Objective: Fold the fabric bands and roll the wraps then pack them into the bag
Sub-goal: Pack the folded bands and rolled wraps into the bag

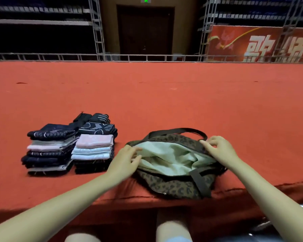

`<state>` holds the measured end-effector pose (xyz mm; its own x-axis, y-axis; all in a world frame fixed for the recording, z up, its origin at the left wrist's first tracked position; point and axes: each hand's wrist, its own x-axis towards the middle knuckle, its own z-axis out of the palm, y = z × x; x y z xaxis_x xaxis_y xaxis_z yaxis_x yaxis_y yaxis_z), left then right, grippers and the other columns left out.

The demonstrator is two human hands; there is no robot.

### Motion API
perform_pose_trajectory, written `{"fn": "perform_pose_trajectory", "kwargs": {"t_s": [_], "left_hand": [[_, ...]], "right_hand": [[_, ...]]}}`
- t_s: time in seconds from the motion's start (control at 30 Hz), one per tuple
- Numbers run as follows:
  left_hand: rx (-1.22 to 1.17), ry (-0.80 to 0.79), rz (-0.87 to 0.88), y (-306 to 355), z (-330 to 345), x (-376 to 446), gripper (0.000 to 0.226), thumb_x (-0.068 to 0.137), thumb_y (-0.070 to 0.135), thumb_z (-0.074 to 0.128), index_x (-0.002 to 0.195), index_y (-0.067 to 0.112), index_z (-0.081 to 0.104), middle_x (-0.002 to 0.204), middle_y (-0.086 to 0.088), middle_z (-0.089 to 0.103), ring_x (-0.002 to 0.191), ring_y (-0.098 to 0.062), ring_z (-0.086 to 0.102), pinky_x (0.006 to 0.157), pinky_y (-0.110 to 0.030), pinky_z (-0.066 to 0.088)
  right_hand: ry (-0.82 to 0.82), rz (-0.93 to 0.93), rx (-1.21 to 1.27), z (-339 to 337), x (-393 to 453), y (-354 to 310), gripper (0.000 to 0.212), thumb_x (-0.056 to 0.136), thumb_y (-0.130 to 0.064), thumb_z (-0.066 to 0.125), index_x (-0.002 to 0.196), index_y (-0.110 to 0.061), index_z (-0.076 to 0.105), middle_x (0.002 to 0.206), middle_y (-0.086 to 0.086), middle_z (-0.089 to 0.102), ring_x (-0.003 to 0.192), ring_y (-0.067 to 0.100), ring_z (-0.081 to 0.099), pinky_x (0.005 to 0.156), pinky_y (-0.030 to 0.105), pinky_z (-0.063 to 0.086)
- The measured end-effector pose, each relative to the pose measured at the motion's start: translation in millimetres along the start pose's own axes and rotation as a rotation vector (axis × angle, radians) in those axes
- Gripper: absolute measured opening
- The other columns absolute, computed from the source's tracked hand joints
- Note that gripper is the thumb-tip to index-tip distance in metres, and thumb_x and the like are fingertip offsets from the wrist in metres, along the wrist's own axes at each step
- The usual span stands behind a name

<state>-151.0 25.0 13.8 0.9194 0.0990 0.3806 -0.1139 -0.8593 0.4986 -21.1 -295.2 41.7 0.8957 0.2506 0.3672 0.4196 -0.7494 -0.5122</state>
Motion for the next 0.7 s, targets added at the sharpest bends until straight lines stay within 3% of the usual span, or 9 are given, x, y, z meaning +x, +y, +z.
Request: {"fn": "perform_pose_trajectory", "kwargs": {"t_s": [0.1,0.17,0.2,0.27,0.3,0.4,0.47,0.57,0.7], "left_hand": [[-0.010,0.055,-0.189,-13.4,9.6,14.9,0.045,0.092,0.026,0.052,0.136,0.018,0.045,0.124,-0.009,0.045,0.122,-0.028,0.040,0.106,-0.036,0.030],[-0.042,0.036,-0.281,-16.1,17.3,18.3,0.054,0.093,0.029,0.050,0.143,0.017,0.034,0.134,-0.012,0.037,0.128,-0.030,0.033,0.110,-0.036,0.024],[-0.072,0.024,-0.320,-17.6,20.6,19.9,0.057,0.094,0.031,0.049,0.145,0.016,0.030,0.138,-0.013,0.033,0.130,-0.031,0.031,0.111,-0.037,0.022],[-0.146,0.031,-0.381,-20.4,22.9,23.3,0.061,0.095,0.034,0.048,0.147,0.015,0.025,0.143,-0.017,0.029,0.134,-0.032,0.028,0.112,-0.038,0.021],[-0.183,0.046,-0.398,-22.3,22.3,25.4,0.062,0.095,0.035,0.047,0.148,0.014,0.024,0.145,-0.018,0.027,0.136,-0.031,0.027,0.113,-0.037,0.020],[-0.257,0.086,-0.419,-28.7,21.3,28.7,0.057,0.096,0.036,0.046,0.146,0.015,0.029,0.147,-0.017,0.030,0.137,-0.026,0.028,0.112,-0.033,0.021],[-0.285,0.049,-0.449,-31.6,22.7,31.1,0.056,0.095,0.039,0.047,0.145,0.017,0.032,0.145,-0.016,0.035,0.135,-0.025,0.032,0.110,-0.031,0.024],[-0.275,-0.087,-0.456,-30.9,26.9,37.4,0.060,0.092,0.041,0.053,0.144,0.020,0.034,0.139,-0.012,0.044,0.131,-0.026,0.040,0.104,-0.030,0.030],[-0.481,0.044,-0.325,-12.2,11.0,52.0,0.034,0.088,0.020,0.064,0.121,0.019,0.055,0.117,0.003,0.060,0.111,-0.009,0.057,0.092,-0.024,0.042]], "right_hand": [[-0.185,-0.016,0.082,17.5,17.8,-41.3,0.020,0.087,-0.041,0.062,0.083,-0.022,0.066,0.089,-0.005,0.067,0.089,0.016,0.062,0.080,0.035,0.048],[-0.377,0.017,0.144,34.9,21.9,-63.1,0.027,0.088,-0.044,0.061,0.110,-0.028,0.060,0.104,-0.013,0.061,0.098,0.011,0.061,0.084,0.026,0.046],[-0.479,0.004,0.122,41.7,21.3,-69.6,0.029,0.089,-0.044,0.059,0.114,-0.029,0.060,0.104,-0.017,0.057,0.098,0.006,0.058,0.085,0.023,0.042],[-0.649,-0.042,0.137,46.9,18.4,-77.2,0.011,0.092,-0.042,0.055,0.093,-0.035,0.064,0.087,-0.027,0.057,0.082,-0.005,0.055,0.081,0.020,0.040],[-0.689,-0.034,0.180,45.3,17.9,-78.7,0.014,0.093,-0.043,0.054,0.089,-0.036,0.065,0.082,-0.028,0.058,0.080,-0.007,0.054,0.078,0.017,0.040],[-0.621,0.042,0.319,34.1,20.2,-73.8,0.039,0.093,-0.054,0.045,0.113,-0.030,0.067,0.108,-0.027,0.060,0.101,-0.008,0.053,0.088,0.014,0.037],[-0.552,0.043,0.341,27.1,24.2,-69.0,0.034,0.093,-0.046,0.051,0.116,-0.027,0.067,0.114,-0.023,0.059,0.105,-0.006,0.051,0.087,0.011,0.036],[-0.480,-0.028,0.267,16.9,31.2,-67.5,0.017,0.089,-0.028,0.063,0.106,-0.027,0.067,0.103,-0.021,0.060,0.099,0.000,0.055,0.074,0.002,0.039],[-0.260,-0.083,0.263,-6.3,56.3,-76.2,0.017,0.085,-0.014,0.066,0.101,-0.022,0.068,0.100,-0.007,0.067,0.094,0.009,0.060,0.081,0.021,0.045]]}}
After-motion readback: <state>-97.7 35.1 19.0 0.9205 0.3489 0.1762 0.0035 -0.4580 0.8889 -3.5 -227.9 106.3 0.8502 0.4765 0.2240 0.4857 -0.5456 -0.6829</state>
